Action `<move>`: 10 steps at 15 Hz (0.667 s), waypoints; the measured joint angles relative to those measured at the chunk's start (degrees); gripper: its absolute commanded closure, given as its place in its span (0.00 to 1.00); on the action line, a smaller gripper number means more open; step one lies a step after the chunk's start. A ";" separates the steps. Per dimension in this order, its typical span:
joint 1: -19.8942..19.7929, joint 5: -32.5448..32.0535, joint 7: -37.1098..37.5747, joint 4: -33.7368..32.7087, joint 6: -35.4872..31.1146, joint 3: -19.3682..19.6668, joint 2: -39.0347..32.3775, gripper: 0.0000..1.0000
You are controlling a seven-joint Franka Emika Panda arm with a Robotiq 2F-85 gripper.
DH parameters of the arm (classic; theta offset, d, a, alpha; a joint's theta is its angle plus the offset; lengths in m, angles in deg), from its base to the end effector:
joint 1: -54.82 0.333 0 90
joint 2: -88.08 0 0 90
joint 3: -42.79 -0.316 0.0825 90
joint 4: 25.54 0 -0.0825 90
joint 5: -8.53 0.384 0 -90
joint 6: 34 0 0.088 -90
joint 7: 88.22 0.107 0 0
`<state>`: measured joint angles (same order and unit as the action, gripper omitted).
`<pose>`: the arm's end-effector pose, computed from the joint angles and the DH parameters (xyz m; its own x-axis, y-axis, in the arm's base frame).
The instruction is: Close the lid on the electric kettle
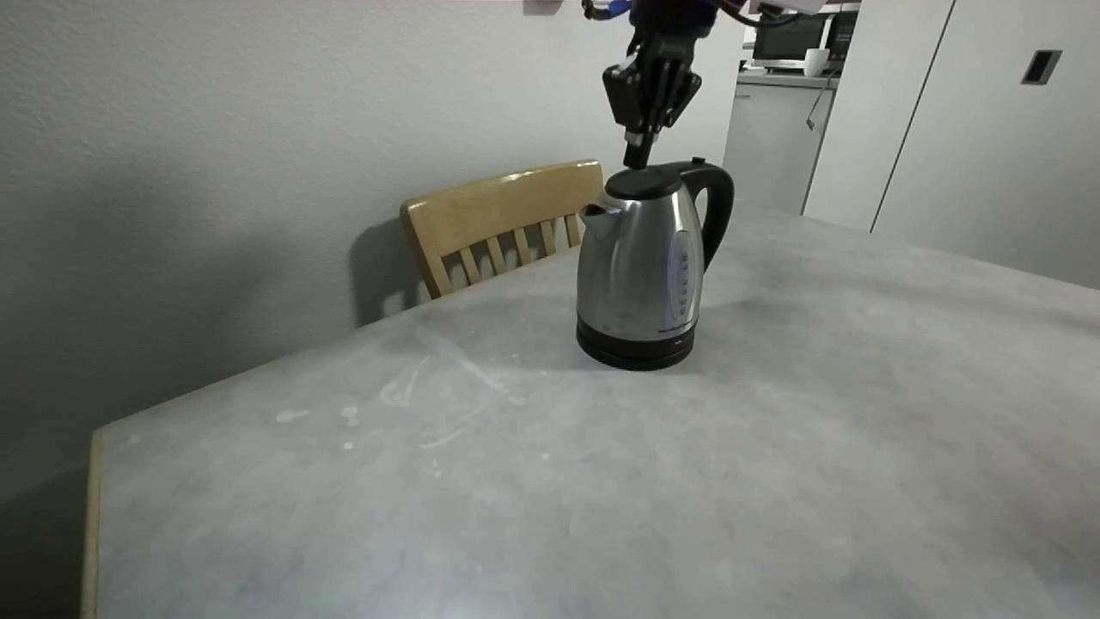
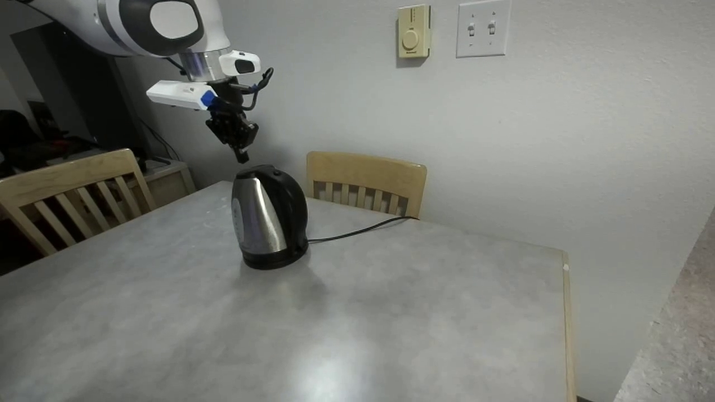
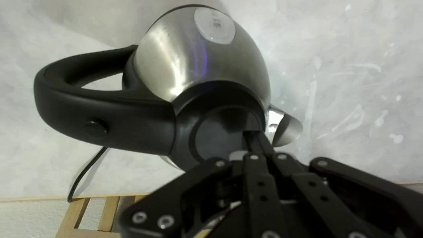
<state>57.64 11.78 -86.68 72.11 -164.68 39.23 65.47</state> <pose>0.6729 0.0722 0.3819 0.9834 0.0368 0.1777 0.0513 -0.9957 -0.0776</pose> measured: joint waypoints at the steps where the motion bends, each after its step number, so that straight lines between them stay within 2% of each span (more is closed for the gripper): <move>1: 0.00 -0.06 0.02 1.15 0.05 0.12 1.21 1.00; 10: -0.01 -0.17 0.02 8.67 0.10 0.33 10.56 1.00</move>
<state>57.63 11.61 -86.66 80.79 -164.58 39.55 76.03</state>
